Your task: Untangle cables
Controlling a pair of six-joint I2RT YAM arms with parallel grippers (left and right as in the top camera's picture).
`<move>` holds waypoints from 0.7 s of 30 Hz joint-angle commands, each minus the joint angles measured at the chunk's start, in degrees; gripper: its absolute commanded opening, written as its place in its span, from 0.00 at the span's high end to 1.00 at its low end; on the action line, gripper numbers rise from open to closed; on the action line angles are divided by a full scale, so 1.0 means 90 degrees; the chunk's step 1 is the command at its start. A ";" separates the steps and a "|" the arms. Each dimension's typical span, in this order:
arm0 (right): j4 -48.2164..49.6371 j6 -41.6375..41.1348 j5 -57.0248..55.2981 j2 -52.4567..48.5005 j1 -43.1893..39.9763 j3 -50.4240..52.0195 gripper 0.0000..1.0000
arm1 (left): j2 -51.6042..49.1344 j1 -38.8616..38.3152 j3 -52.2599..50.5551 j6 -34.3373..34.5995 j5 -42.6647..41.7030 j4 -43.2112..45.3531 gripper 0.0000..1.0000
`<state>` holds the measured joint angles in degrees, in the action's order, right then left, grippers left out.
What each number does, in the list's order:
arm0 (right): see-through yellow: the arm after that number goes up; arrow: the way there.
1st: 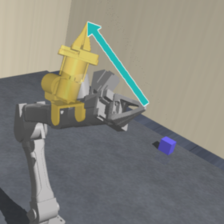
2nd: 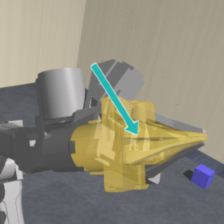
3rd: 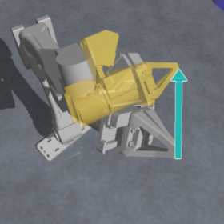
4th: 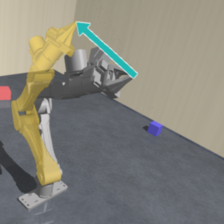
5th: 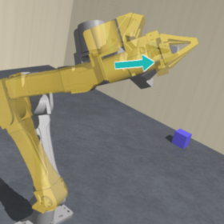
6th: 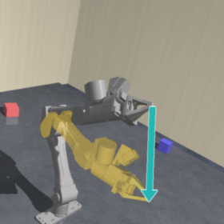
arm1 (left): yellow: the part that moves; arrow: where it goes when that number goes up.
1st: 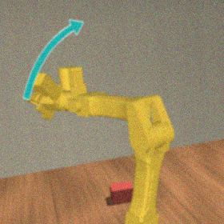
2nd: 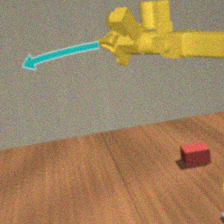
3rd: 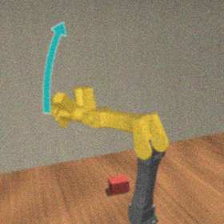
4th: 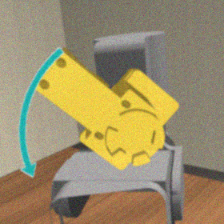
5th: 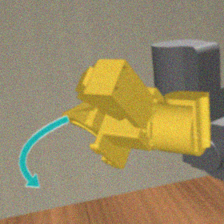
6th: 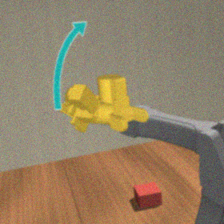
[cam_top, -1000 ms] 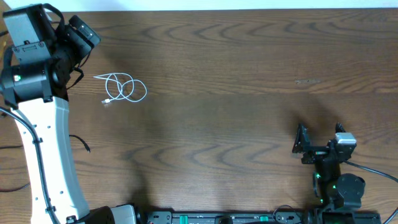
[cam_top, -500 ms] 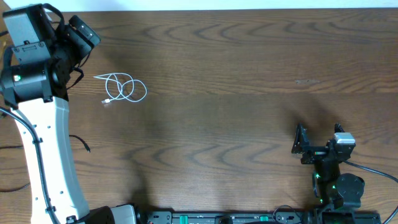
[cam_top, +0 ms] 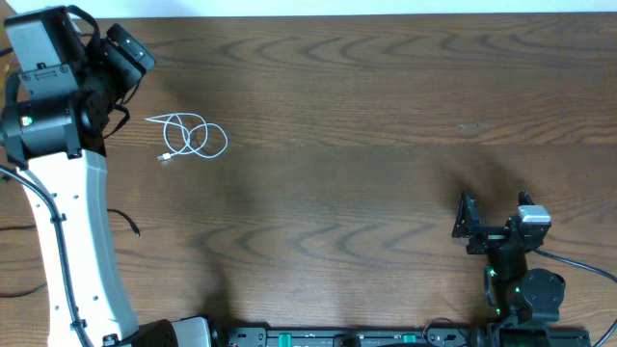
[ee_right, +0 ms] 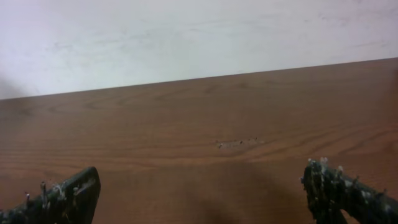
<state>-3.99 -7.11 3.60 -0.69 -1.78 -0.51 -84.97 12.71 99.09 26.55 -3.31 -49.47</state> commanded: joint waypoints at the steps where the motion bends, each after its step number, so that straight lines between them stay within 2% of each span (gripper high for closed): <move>1: -0.0012 0.0056 -0.0034 0.0044 0.0041 0.0024 0.01 | -0.0002 0.0027 0.0058 -0.0109 -0.0010 0.0002 0.02; 21: -0.0012 0.0056 -0.0034 0.0044 0.0041 0.0022 0.01 | -0.0002 0.0027 0.0058 -0.0109 -0.0010 0.0002 0.02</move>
<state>-3.99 -7.11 3.60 -0.69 -1.78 -0.51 -84.97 12.71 99.09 26.55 -3.31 -49.47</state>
